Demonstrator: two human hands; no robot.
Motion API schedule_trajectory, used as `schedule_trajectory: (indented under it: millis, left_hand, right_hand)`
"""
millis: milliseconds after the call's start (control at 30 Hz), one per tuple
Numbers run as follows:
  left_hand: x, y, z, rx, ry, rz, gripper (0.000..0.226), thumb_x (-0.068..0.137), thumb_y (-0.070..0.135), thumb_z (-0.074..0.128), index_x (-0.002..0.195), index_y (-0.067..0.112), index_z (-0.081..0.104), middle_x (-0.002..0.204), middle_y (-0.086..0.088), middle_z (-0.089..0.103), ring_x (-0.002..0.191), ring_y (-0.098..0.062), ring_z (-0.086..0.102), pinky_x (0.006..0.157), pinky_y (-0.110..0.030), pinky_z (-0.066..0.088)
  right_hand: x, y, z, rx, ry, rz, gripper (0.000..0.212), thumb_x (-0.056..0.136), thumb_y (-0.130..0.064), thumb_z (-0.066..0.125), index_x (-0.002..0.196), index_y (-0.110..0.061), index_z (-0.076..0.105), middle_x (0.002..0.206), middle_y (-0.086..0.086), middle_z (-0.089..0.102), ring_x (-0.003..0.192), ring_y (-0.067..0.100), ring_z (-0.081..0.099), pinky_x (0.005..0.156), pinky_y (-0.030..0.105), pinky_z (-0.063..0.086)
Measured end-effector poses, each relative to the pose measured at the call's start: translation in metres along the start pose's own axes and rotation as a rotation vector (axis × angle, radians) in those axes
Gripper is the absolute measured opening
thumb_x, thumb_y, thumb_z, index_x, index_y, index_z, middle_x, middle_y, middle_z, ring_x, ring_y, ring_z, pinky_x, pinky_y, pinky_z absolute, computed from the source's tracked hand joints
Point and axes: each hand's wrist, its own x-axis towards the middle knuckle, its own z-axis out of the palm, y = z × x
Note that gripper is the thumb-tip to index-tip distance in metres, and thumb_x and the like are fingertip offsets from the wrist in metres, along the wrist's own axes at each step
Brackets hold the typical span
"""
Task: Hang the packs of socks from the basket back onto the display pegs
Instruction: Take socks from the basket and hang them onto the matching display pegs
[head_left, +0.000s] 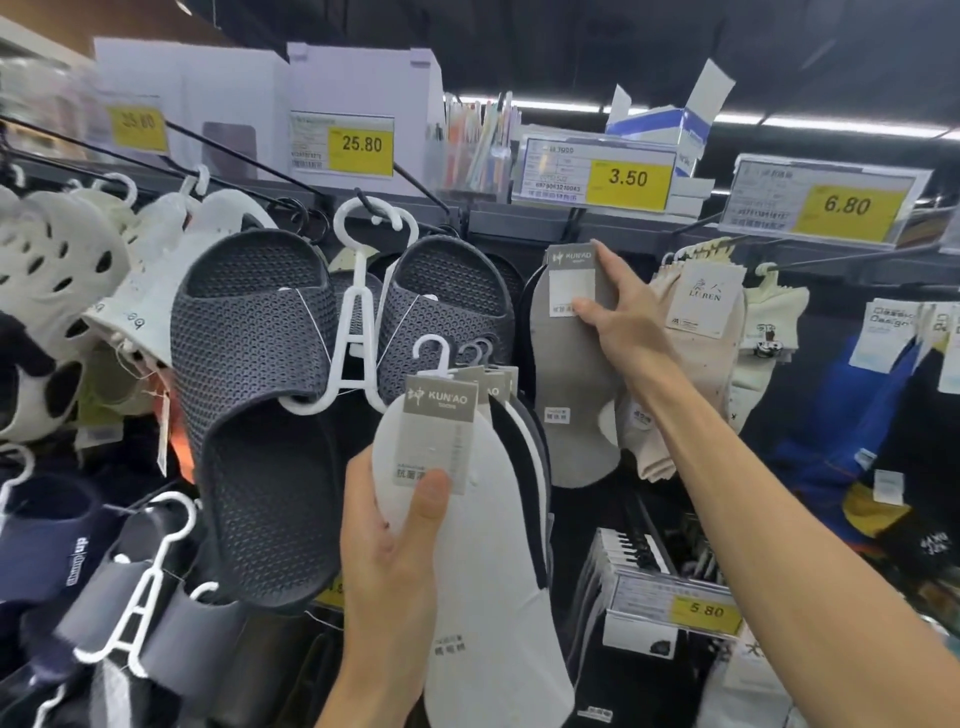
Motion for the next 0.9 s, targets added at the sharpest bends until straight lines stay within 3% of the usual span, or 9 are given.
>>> schedule_trajectory:
  millis: [100,200,267,400,467,567,633,767,900]
  left_hand:
    - [-0.002,0.0,0.002,0.002,-0.007,0.013,0.023,0.085,0.04,0.068,0.107,0.039,0.063,0.096,0.003,0.073,0.08,-0.011,0.072,0.062,-0.025,0.059]
    - [-0.002,-0.001,0.005,-0.014,-0.001,0.009,0.02,0.087,0.038,0.068,0.107,0.039,0.063,0.095,0.005,0.073,0.078,-0.008,0.072,0.061,-0.022,0.057]
    - [-0.002,-0.002,0.005,-0.032,0.006,-0.002,0.024,0.085,0.04,0.068,0.109,0.039,0.062,0.097,0.005,0.074,0.08,-0.009,0.072,0.063,-0.023,0.058]
    - [0.001,-0.005,0.005,-0.026,0.053,0.016,0.028,0.086,0.042,0.068,0.112,0.043,0.06,0.104,0.005,0.073,0.09,-0.013,0.072,0.068,-0.026,0.059]
    - [0.001,-0.005,0.006,-0.029,0.061,0.037,0.032,0.085,0.046,0.067,0.116,0.043,0.059,0.108,0.004,0.072,0.096,-0.016,0.072,0.071,-0.029,0.059]
    - [0.001,-0.007,0.012,-0.028,0.038,0.052,0.037,0.087,0.043,0.066,0.122,0.043,0.057,0.113,0.004,0.071,0.101,-0.017,0.071,0.073,-0.032,0.059]
    - [0.0,-0.008,0.016,-0.006,-0.019,0.062,0.043,0.089,0.04,0.063,0.13,0.045,0.052,0.123,0.008,0.068,0.111,-0.017,0.068,0.083,-0.039,0.058]
    - [0.0,-0.007,0.022,0.039,-0.118,0.084,0.044,0.097,0.043,0.052,0.14,0.051,0.044,0.139,0.023,0.056,0.125,-0.003,0.057,0.092,-0.029,0.055]
    - [0.003,-0.006,0.019,-0.108,-0.234,0.019,0.044,0.099,0.048,0.042,0.142,0.044,0.048,0.145,0.013,0.055,0.133,-0.009,0.054,0.1,-0.025,0.051]
  right_hand:
    - [-0.003,0.002,0.0,-0.08,-0.019,-0.02,0.067,0.094,-0.013,0.057,0.152,-0.034,0.031,0.136,-0.018,0.052,0.104,-0.02,0.053,0.086,0.003,0.043]
    - [-0.011,-0.01,0.003,-0.191,-0.058,0.014,0.068,0.098,-0.012,0.052,0.157,-0.024,0.02,0.153,-0.002,0.04,0.135,0.01,0.042,0.114,0.027,0.034]
    - [-0.028,-0.022,0.002,-0.343,0.008,0.016,0.063,0.101,-0.019,0.05,0.156,-0.022,0.02,0.153,0.002,0.037,0.139,0.018,0.035,0.116,0.034,0.029]
    - [-0.111,-0.052,-0.001,-0.186,0.107,-0.239,0.031,0.096,-0.037,0.052,0.127,-0.033,0.056,0.114,-0.019,0.059,0.103,-0.001,0.056,0.086,0.012,0.046]
    - [-0.151,-0.061,0.003,-0.174,-0.009,-0.248,0.024,0.091,-0.053,0.051,0.111,-0.041,0.059,0.103,-0.021,0.058,0.096,0.0,0.059,0.075,0.014,0.05]
    - [-0.18,-0.059,0.01,-0.248,-0.106,-0.216,0.045,0.084,-0.061,0.055,0.122,-0.037,0.058,0.11,-0.024,0.05,0.102,0.002,0.056,0.079,0.027,0.055]
    - [-0.183,-0.057,0.013,-0.233,-0.116,-0.188,0.049,0.082,-0.058,0.062,0.127,-0.038,0.056,0.112,-0.025,0.048,0.103,0.002,0.054,0.08,0.031,0.055]
    - [-0.179,-0.052,0.008,-0.147,-0.114,-0.162,0.043,0.079,-0.04,0.074,0.12,-0.046,0.06,0.106,-0.024,0.054,0.098,0.001,0.056,0.071,0.014,0.049]
    - [-0.175,-0.042,0.0,0.055,-0.118,-0.056,0.04,0.078,-0.027,0.079,0.106,-0.051,0.065,0.106,-0.019,0.063,0.098,0.005,0.06,0.073,0.021,0.055]
